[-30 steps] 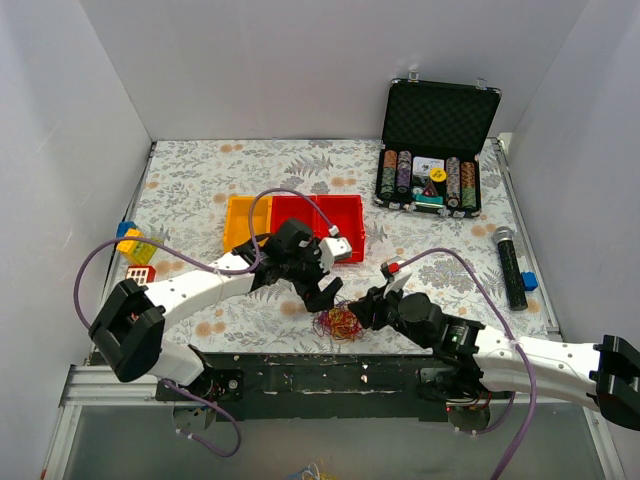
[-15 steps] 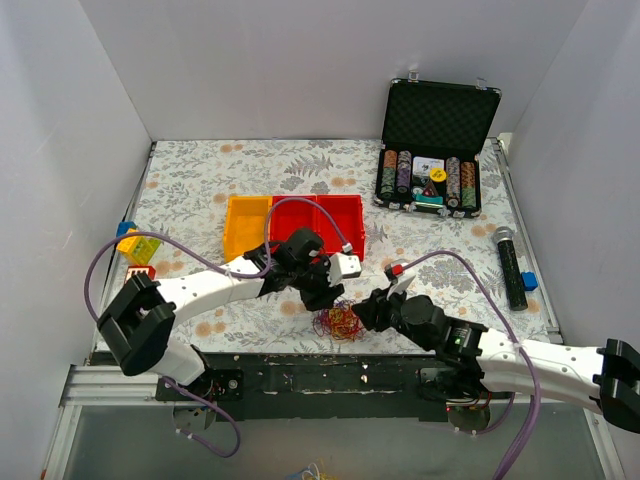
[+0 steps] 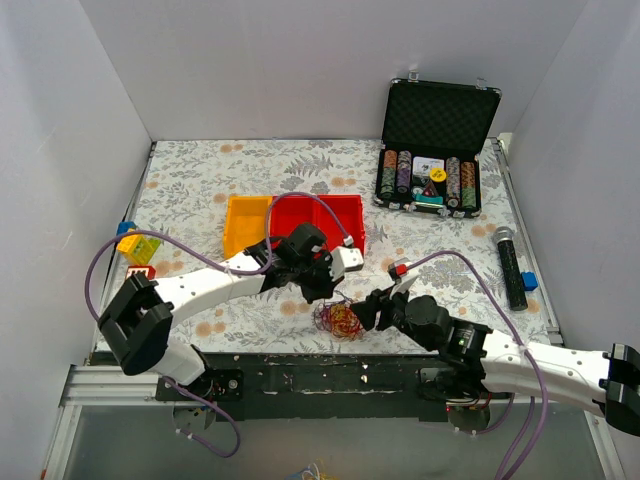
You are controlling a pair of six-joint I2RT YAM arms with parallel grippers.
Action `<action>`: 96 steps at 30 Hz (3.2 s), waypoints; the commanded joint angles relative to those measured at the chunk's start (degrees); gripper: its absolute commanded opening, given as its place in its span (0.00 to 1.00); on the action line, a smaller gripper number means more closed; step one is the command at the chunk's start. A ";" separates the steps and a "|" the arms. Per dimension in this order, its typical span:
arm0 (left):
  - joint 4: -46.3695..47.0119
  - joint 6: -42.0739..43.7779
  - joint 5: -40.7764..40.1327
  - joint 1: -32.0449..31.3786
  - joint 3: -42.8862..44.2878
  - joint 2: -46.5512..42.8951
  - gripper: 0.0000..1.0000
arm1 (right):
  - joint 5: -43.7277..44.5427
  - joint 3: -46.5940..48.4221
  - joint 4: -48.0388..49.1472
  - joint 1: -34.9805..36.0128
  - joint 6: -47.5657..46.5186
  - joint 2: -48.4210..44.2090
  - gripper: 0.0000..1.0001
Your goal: Untangle the cables
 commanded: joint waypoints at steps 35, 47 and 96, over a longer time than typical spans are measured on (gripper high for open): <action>-10.22 -17.47 2.13 -0.21 21.26 -15.25 0.00 | -13.63 10.02 27.63 0.19 -10.77 30.32 0.70; 1.63 -16.77 -15.96 -0.21 39.01 -16.05 0.00 | -14.25 -0.27 29.83 0.19 -4.61 31.56 0.70; 36.27 -0.33 -42.97 -0.30 27.43 -20.79 0.08 | -7.93 0.34 11.29 0.19 -5.67 11.52 0.71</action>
